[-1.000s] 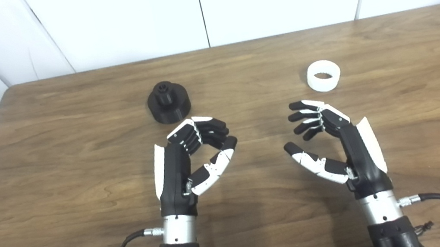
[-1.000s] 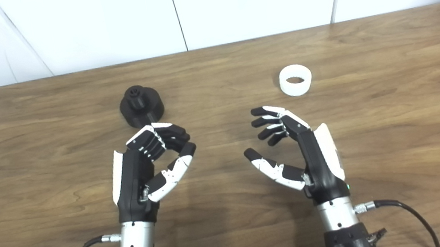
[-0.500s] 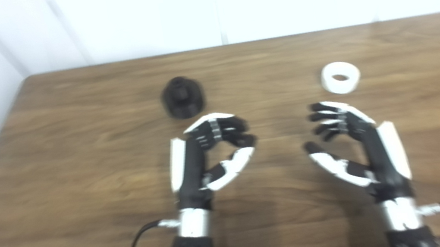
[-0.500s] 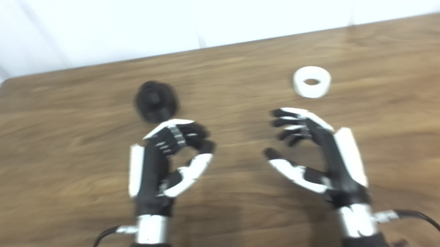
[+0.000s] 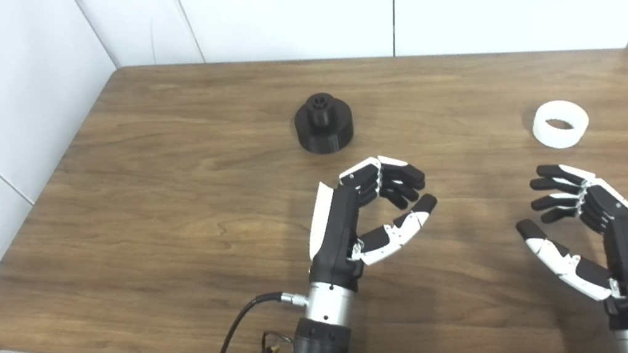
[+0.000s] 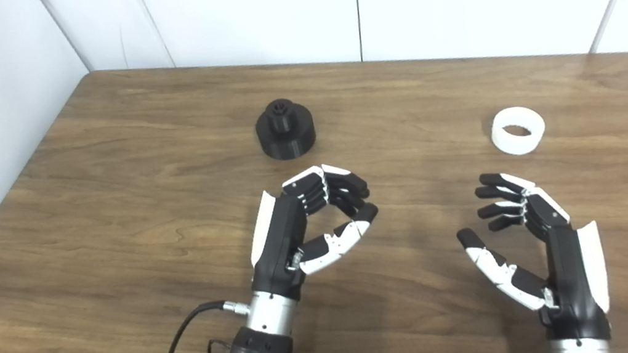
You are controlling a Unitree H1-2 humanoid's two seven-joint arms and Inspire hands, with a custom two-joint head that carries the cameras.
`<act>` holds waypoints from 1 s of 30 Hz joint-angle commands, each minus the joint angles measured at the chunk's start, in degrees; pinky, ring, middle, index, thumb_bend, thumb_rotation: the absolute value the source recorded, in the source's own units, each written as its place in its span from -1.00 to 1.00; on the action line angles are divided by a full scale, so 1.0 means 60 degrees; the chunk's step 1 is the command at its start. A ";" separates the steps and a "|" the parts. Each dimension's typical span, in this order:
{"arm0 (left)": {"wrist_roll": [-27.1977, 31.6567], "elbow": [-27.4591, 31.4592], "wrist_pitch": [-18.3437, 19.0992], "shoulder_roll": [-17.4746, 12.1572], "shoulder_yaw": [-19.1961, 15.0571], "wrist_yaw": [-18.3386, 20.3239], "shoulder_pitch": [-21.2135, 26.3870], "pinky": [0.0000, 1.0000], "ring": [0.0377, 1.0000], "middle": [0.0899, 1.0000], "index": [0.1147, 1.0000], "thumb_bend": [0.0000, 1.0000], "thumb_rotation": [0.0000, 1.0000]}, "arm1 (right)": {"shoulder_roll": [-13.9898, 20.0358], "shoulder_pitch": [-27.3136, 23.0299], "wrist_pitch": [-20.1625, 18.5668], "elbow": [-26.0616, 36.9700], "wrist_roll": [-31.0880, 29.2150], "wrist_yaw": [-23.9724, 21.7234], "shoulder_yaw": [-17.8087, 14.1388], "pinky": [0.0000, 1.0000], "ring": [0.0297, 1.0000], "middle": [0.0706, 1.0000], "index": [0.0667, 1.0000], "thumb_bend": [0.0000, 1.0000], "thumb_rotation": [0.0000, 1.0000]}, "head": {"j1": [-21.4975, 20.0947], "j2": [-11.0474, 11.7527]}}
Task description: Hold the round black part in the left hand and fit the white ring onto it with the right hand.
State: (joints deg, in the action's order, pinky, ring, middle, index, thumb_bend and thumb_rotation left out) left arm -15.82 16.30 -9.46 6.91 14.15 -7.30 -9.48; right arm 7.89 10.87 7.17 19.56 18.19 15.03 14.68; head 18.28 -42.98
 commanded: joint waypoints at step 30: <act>-0.1385 0.1618 0.3063 -0.2030 -0.1799 0.1496 0.1797 0.31 0.61 0.71 0.65 0.62 -0.33 | -0.0629 0.0326 0.0382 0.0154 -0.0158 -0.0218 -0.0228 -0.02 0.14 0.30 0.38 0.09 -0.51 | 0.0018 0.0019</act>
State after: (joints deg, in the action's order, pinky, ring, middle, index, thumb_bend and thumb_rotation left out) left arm -22.68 24.32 8.73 -4.13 3.98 1.75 -1.88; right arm 7.83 11.22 7.18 19.56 17.56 13.85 13.44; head 18.37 -42.80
